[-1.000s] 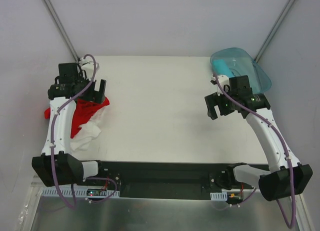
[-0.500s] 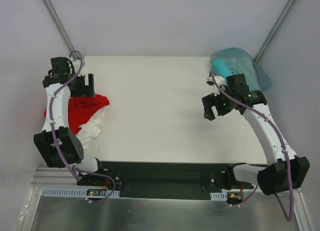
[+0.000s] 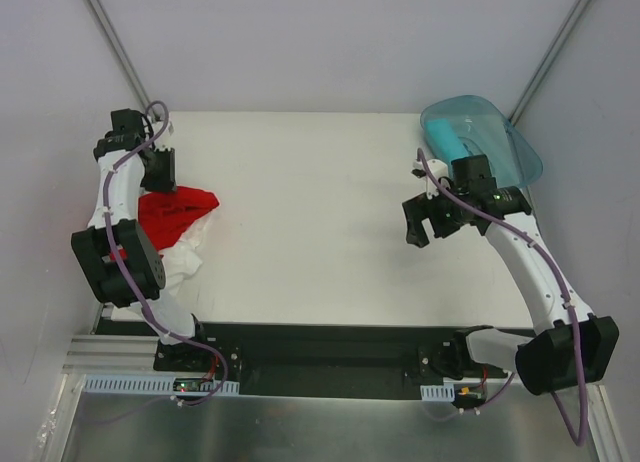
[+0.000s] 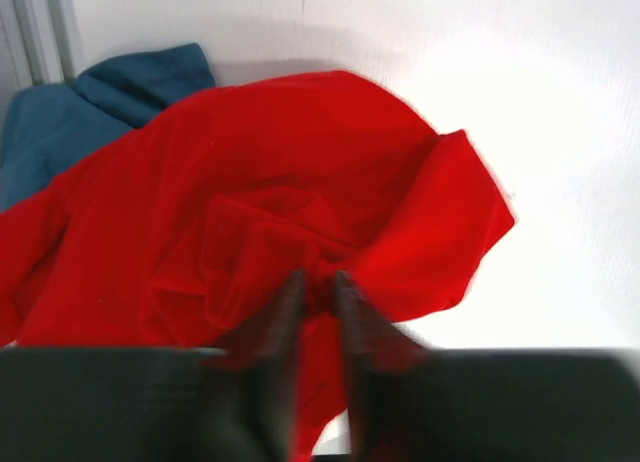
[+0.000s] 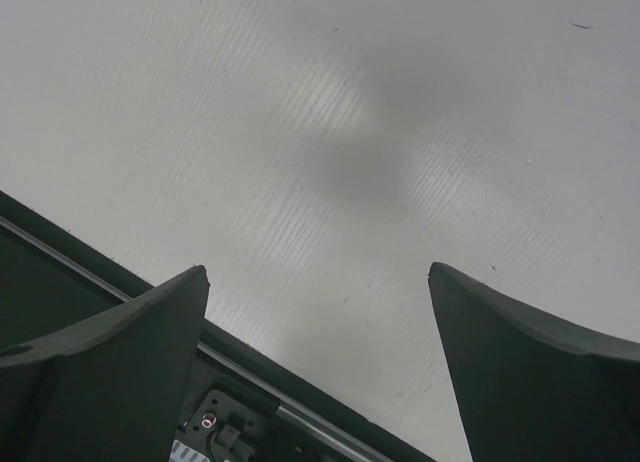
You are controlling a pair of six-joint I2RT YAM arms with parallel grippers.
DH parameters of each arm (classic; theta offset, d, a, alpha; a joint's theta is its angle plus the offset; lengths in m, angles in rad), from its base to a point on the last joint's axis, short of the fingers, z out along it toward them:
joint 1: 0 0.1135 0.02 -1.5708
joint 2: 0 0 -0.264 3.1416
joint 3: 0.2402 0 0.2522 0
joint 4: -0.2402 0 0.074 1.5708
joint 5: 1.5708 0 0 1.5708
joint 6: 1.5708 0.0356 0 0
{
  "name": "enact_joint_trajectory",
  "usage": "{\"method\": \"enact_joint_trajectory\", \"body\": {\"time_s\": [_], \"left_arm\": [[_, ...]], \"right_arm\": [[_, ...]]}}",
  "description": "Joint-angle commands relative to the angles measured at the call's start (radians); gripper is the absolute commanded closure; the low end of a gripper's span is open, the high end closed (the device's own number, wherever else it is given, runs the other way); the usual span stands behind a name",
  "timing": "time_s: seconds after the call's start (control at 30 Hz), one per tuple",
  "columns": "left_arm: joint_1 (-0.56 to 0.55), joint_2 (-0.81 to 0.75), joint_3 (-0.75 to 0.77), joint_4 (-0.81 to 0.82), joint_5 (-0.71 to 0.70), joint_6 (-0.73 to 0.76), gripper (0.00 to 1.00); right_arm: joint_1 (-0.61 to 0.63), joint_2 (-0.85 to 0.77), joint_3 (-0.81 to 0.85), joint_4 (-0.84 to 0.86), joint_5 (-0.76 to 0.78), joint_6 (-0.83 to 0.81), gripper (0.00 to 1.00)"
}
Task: Roll the t-shirts
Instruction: Pick up the T-shirt from the center of the board.
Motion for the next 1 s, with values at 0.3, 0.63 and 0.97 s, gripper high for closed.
{"method": "enact_joint_trajectory", "body": {"time_s": [0.3,0.63,0.97], "left_arm": [[-0.030,-0.293,0.255,-0.022,0.529,0.064,1.00],[-0.319,-0.328,0.520,-0.022,0.713,-0.015,1.00],[-0.607,-0.258,0.557,-0.014,0.712,-0.106,1.00]], "right_arm": [[-0.071,-0.031,0.018,0.059,0.041,0.081,0.04],[-0.165,0.054,0.127,0.073,0.115,0.124,0.04],[-0.209,0.014,0.153,0.039,0.143,0.110,0.04]]}}
